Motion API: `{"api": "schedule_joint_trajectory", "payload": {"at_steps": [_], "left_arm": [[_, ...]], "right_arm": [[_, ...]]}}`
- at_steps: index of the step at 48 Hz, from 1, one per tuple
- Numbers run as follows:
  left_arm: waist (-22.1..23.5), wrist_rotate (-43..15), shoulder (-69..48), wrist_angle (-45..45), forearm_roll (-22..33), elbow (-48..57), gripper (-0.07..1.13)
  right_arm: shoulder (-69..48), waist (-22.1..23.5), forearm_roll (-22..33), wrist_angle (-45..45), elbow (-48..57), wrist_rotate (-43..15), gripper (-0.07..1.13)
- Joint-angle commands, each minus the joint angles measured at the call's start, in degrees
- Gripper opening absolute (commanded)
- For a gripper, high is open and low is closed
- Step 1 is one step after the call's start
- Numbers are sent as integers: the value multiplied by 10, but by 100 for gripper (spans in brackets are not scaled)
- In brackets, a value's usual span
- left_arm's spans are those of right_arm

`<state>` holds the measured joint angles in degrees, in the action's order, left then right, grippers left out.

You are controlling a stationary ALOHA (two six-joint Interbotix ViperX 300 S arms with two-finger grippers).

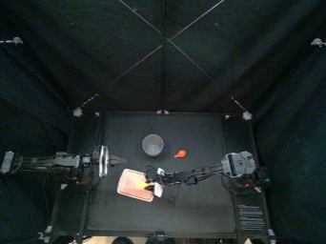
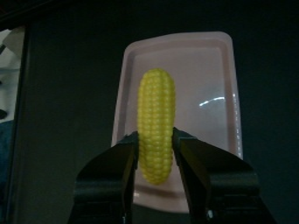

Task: Pick the corn then place it on the pink plate
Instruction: Drop corn on the pink plate and return to neutral

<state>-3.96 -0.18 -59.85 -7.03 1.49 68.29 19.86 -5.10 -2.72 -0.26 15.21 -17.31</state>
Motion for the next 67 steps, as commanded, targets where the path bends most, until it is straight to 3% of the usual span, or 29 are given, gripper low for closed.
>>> {"api": "schedule_joint_trajectory", "payload": {"at_steps": [1, 16, 23, 39, 67], "left_arm": [[-7, -1, 0, 4, -1, -12, -2], [-13, -1, -3, 23, -1, -11, -2], [-13, -1, -3, 23, -1, -11, -2], [-13, -1, -4, 23, 0, -11, -2], [-14, -2, -19, 23, -4, -11, -2]], "right_arm": [[16, 4, 14, 16, -58, -1, 69], [39, 5, 25, 47, -93, -1, 92], [11, 5, 35, 62, -81, 1, 97], [-185, 29, 123, 75, 11, -1, 97], [-564, 45, 131, -77, 331, -2, 97]]}}
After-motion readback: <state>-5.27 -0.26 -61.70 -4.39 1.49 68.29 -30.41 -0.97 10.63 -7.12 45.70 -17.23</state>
